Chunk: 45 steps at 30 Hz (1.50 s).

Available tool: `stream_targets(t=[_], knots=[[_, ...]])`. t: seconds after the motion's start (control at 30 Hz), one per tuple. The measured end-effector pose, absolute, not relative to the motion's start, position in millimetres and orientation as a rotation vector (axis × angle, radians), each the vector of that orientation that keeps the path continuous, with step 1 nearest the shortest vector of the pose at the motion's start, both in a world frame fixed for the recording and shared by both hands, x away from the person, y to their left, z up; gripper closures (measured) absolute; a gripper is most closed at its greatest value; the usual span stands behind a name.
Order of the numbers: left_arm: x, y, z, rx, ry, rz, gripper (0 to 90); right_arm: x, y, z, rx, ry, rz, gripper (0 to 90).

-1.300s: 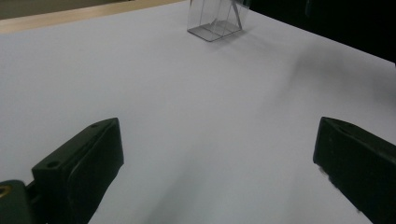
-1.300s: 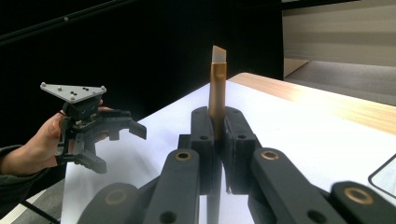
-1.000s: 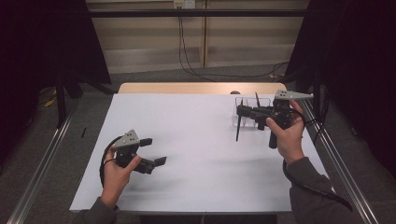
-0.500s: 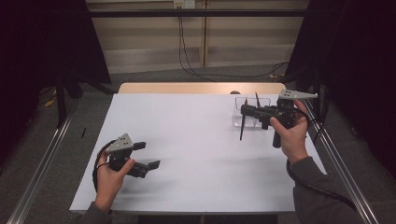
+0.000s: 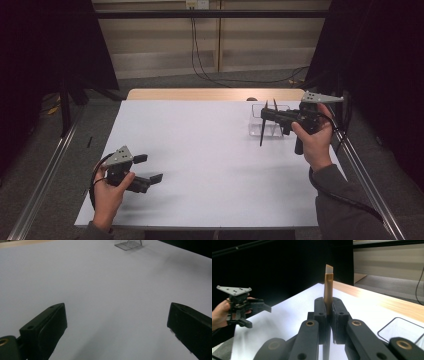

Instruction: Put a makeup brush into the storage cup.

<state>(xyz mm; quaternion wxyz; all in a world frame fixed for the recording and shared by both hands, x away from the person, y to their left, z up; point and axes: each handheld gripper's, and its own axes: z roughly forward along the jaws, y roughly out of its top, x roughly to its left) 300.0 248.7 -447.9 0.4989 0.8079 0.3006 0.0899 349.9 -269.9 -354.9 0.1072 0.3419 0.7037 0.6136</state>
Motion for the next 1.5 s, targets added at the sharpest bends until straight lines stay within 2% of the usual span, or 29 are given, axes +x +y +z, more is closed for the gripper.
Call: stream_targets(t=[0.5, 1.5], knots=[[293, 263, -450, 1.951, 0.771, 0.239, 2.4, 360, -278, -351, 1.012, 2.041, 1.765, 84.8], [293, 264, -454, 1.957, 0.765, 0.219, 2.7, 386, -309, -341, 1.123, 1.913, 1.647, 84.8]])
